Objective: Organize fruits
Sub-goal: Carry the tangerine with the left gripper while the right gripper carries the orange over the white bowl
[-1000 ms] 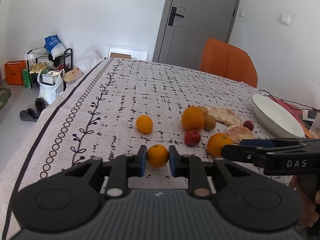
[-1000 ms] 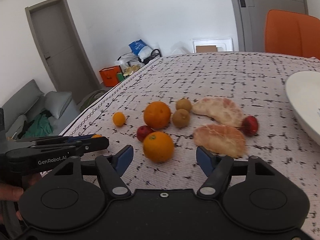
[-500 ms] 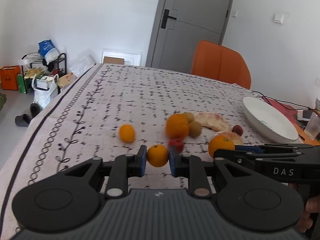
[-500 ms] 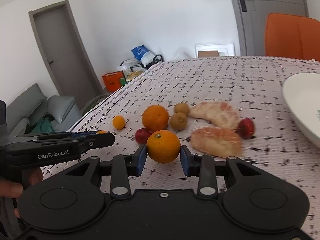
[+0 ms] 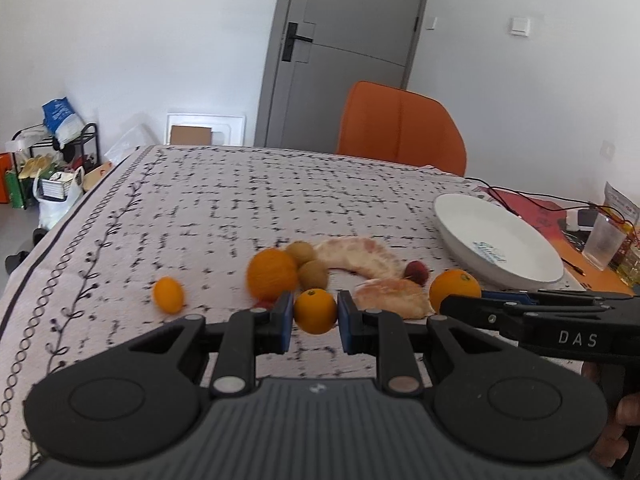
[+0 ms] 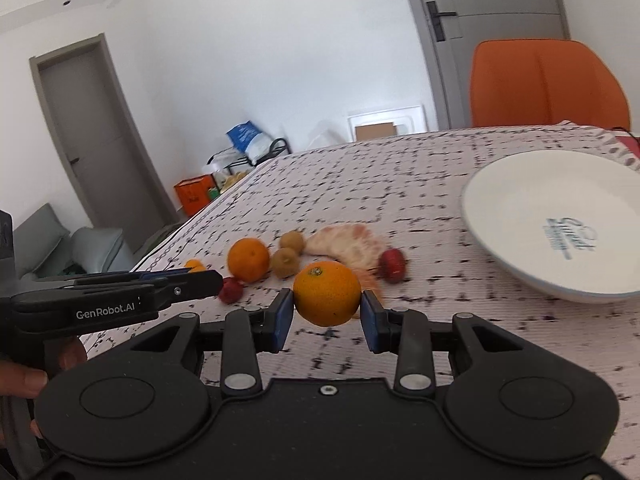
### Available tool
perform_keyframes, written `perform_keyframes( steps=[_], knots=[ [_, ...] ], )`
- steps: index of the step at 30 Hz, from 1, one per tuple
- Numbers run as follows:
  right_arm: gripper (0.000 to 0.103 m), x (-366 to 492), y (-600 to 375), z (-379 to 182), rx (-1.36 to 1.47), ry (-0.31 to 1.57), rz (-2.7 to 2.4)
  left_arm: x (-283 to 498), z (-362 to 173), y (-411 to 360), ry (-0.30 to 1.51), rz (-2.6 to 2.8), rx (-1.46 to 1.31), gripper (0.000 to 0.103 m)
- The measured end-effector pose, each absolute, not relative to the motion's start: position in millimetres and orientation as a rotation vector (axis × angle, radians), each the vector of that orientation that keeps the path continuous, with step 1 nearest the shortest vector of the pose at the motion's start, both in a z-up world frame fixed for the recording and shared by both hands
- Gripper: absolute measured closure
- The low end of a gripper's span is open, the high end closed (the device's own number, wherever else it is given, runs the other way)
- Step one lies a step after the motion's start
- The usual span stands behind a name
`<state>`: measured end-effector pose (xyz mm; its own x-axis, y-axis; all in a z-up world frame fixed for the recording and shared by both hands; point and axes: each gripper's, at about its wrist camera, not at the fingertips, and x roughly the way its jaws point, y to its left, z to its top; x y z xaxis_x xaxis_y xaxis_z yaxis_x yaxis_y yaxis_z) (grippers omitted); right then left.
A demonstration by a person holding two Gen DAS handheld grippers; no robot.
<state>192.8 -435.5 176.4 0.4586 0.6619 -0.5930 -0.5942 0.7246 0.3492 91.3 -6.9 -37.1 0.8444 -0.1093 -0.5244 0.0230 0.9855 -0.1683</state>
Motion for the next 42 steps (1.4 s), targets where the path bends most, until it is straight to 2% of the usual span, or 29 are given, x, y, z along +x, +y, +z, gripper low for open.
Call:
perform_keyframes(
  steps=[42],
  knots=[
    [0.069,236,-559,176,0.211,0.685,0.53,166,-19,-139,0.539,-0.243,0.009,0.081]
  ],
)
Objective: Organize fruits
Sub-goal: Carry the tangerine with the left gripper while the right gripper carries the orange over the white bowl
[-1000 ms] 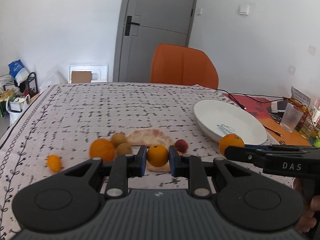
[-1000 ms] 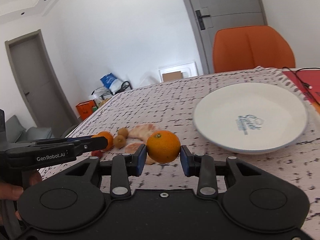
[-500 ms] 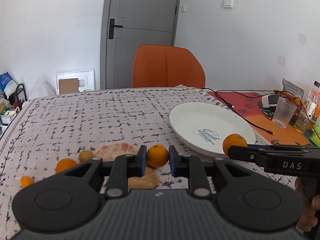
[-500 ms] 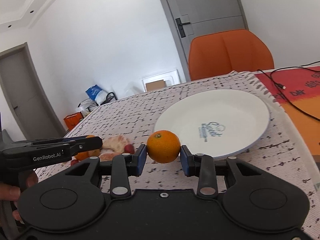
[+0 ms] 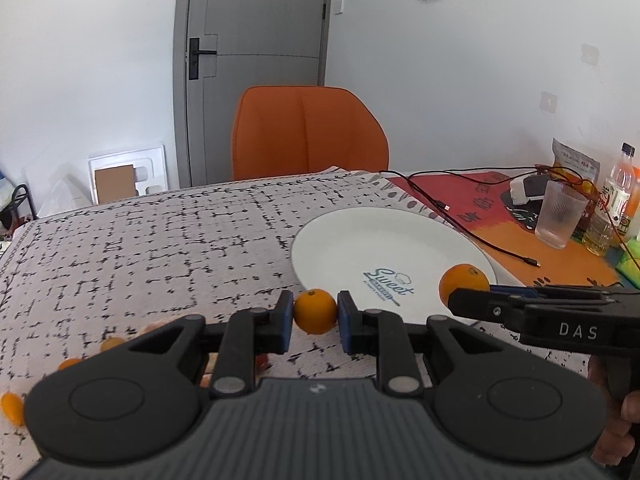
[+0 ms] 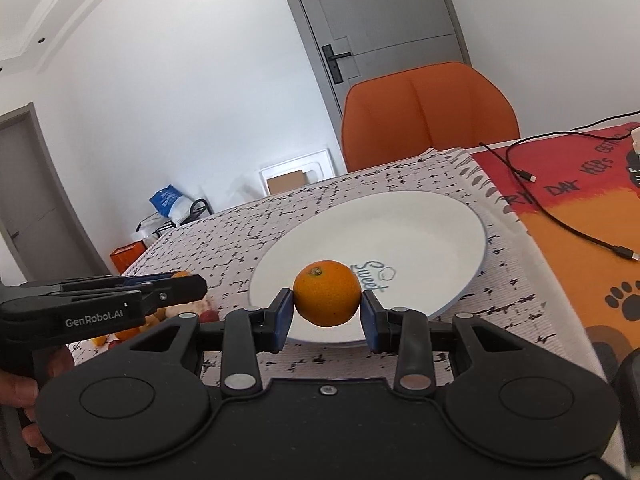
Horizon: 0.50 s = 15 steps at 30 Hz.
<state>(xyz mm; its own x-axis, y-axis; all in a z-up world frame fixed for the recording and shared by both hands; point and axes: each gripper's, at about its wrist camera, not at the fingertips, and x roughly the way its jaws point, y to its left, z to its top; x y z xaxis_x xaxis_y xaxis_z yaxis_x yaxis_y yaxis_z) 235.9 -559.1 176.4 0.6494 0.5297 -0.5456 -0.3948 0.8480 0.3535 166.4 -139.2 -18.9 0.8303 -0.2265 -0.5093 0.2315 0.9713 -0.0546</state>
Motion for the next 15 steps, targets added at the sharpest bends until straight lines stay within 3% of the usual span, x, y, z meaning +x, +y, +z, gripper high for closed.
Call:
perform_keyframes(
  steps=[15],
  knots=[
    [0.068,245,-576,174,0.232,0.672,0.507,193,-23,-177,0.555,-0.285,0.055,0.081]
  ],
)
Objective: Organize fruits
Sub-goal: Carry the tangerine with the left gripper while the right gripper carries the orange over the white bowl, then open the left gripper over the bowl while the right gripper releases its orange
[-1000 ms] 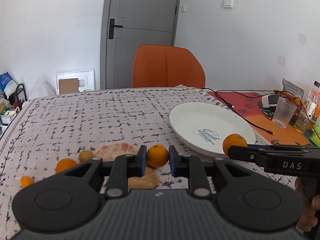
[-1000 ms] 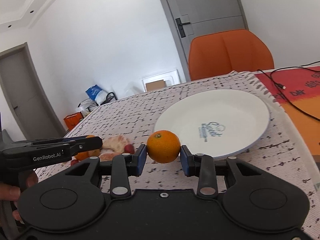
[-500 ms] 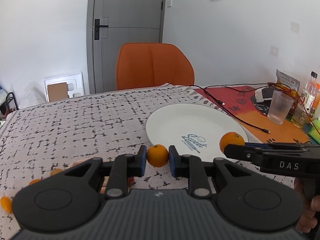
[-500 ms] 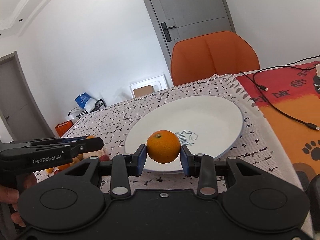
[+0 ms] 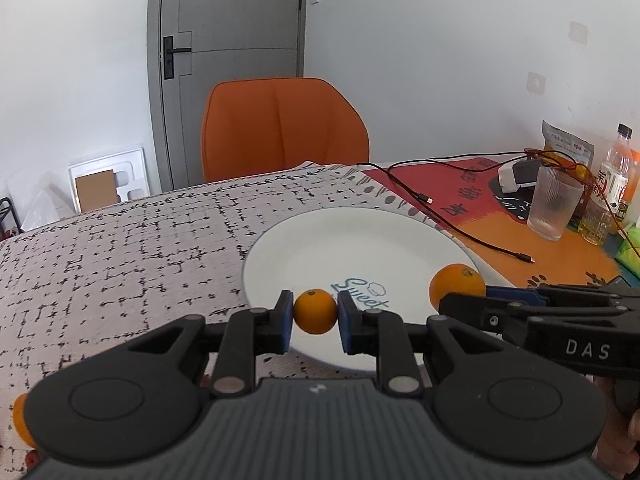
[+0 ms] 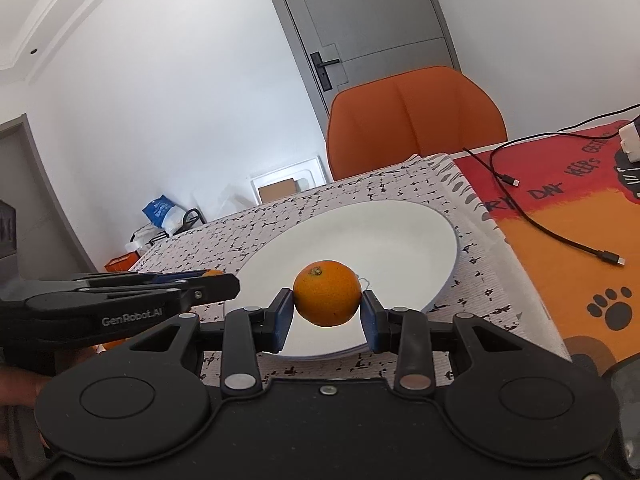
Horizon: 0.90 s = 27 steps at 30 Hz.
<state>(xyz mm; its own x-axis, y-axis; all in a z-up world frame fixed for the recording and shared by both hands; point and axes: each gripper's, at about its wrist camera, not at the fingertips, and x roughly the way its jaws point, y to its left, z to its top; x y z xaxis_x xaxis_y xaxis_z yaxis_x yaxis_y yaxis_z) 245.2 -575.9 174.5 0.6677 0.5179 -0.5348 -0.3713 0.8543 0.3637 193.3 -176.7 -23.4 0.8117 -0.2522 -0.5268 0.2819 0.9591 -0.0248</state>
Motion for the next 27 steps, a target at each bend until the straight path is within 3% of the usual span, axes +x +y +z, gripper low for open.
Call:
perform_keyframes(
  steps=[20,27],
  knots=[
    [0.062,240,-578,178,0.254,0.666,0.496,187,-19,-167,0.567,-0.261,0.029,0.075],
    [0.054,232,-569,176,0.251,0.683,0.5,173,-17,-144,0.566,-0.223,-0.006,0.054]
  ],
)
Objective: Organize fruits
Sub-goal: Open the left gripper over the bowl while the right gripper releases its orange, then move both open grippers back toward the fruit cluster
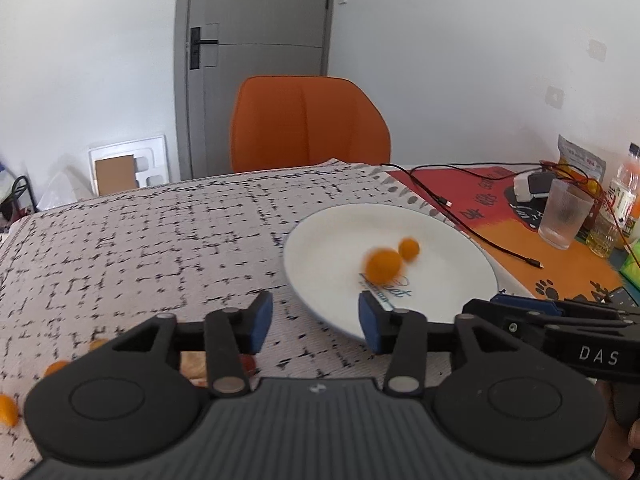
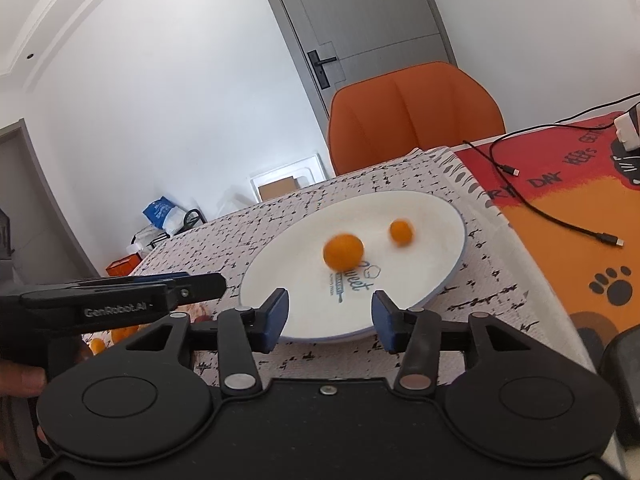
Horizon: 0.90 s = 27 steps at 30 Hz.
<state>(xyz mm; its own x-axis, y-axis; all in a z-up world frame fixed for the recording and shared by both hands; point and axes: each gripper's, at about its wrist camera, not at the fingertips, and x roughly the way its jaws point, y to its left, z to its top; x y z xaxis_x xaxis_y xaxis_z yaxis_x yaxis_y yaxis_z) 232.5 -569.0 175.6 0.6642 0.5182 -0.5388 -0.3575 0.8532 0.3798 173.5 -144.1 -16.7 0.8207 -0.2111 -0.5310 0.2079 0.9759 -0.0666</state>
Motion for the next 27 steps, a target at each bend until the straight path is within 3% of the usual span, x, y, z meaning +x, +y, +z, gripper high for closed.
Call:
perform_keyframes(
  steps=[3,9,14,27],
  knots=[
    [0.048,230,-566,178,0.249,0.681,0.498,167,-14,-134,0.557,-0.198,-0.016,0.044],
    [0.024,223,-559,184,0.236,0.664,0.489,154,-10,-113,0.531,-0.134,-0.037,0.018],
    [0.0,216,-554,188,0.249,0.646,0.494,143,-7,-93,0.518,-0.089,-0.059,0.015],
    [0.0,204,-517,192,0.189,0.67,0.51,113,-5,-47,0.498,-0.011,-0.099,0.014]
  ],
)
